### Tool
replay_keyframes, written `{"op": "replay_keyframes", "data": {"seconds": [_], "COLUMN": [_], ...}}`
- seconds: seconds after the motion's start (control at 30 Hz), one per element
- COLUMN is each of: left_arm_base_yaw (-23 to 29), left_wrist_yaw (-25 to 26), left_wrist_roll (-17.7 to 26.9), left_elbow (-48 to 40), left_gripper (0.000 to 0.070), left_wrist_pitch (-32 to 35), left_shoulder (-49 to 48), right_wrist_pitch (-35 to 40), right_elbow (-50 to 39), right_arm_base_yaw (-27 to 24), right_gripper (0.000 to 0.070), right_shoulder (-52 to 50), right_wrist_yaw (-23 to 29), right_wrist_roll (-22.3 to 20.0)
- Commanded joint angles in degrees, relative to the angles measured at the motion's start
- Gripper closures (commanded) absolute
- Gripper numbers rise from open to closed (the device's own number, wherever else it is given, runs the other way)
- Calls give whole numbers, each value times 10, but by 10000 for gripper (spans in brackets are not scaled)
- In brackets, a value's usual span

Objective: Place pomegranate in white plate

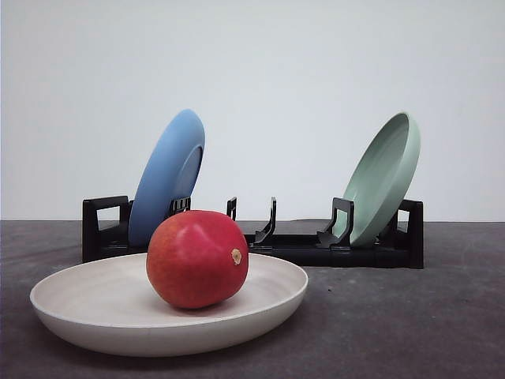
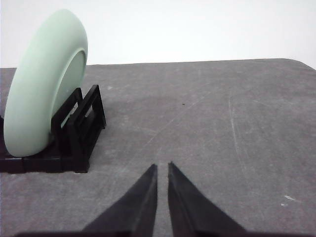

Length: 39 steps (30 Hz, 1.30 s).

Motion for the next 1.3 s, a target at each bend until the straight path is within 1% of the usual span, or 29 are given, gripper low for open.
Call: {"op": "replay_keyframes", "data": {"seconds": [0.0, 1.27], "left_arm_base_yaw": [-1, -1], "left_wrist_yaw": [-1, -1], "left_wrist_roll": [5, 5], "left_elbow": [-5, -5], "left_gripper": [683, 683], "left_wrist_pitch": [5, 5], "left_shoulder": [0, 0], "right_wrist_pitch": [8, 8], "right_elbow": [-2, -2], "right_arm_base_yaw": [-1, -1], "right_gripper": [665, 665], "right_shoulder": [0, 0], "right_wrist_yaw": [0, 0], "right_wrist_roll": [4, 4]}}
